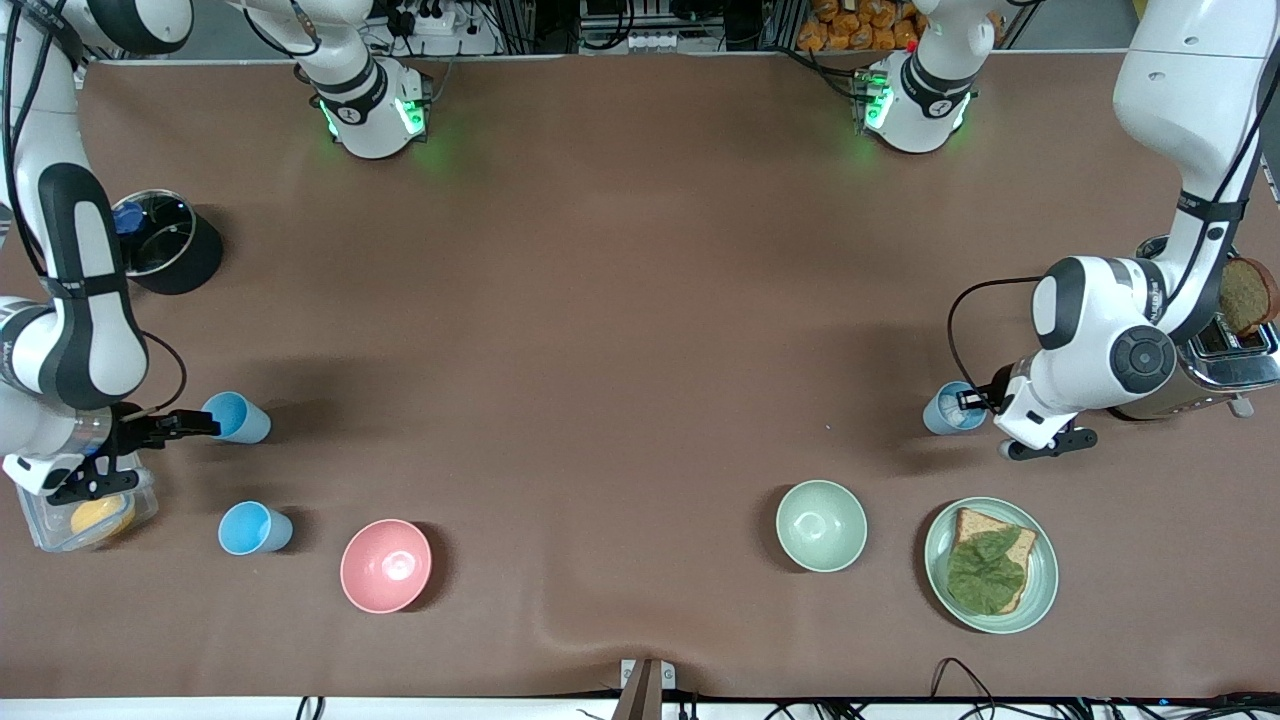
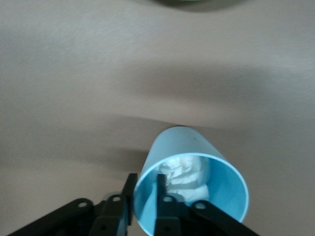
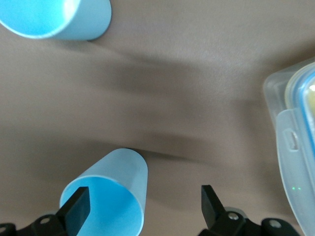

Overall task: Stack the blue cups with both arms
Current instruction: 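Carry the blue cup to mid-table with the left gripper while the right gripper lifts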

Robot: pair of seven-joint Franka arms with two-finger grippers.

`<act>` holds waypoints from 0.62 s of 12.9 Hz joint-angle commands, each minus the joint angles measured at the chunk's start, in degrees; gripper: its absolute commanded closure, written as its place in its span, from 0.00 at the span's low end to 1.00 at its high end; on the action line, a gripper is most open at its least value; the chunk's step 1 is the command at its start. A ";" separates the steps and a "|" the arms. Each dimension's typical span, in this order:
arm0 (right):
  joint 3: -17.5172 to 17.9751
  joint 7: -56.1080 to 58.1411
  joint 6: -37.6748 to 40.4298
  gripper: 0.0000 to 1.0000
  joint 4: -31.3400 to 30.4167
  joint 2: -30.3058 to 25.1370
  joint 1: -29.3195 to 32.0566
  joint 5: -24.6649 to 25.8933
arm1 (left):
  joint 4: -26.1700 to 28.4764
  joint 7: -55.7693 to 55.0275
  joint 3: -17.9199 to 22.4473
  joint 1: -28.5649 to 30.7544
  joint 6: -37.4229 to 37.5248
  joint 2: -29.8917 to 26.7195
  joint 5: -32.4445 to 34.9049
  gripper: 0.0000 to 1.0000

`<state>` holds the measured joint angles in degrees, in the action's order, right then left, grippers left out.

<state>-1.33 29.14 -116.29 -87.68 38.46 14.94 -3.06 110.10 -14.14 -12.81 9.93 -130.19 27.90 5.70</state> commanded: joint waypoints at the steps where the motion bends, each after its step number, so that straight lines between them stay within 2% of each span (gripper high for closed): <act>1: 0.98 1.00 0.54 0.00 0.23 1.61 1.23 0.42 | -1.55 -2.80 -4.05 -0.87 0.20 -0.56 0.02 1.00; 3: 1.07 1.00 0.72 0.00 0.05 2.41 1.50 0.34 | -4.44 -9.38 -8.44 -3.49 0.20 0.40 0.28 1.00; 4: 1.07 1.00 0.80 0.00 -0.13 2.58 1.50 0.25 | -7.33 -14.37 -8.64 -8.73 0.29 1.71 0.37 1.00; 5: 1.07 1.79 1.67 0.57 -0.21 2.59 1.84 0.25 | -10.84 -21.56 -8.46 -13.31 0.98 3.11 0.54 1.00; 6: 1.07 3.97 3.77 1.00 -0.22 2.59 2.02 -0.19 | -13.31 -28.42 -8.46 -17.27 1.25 4.69 0.89 1.00; 8: 1.07 5.22 4.32 1.00 -0.22 2.59 2.11 -0.46 | -17.80 -34.97 -8.55 -22.65 1.25 7.86 0.28 1.00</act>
<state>-1.33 32.33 -112.95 -88.06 41.12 15.64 -3.15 98.69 -43.87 -21.81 -8.84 -130.23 30.95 5.68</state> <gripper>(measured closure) 0.326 0.965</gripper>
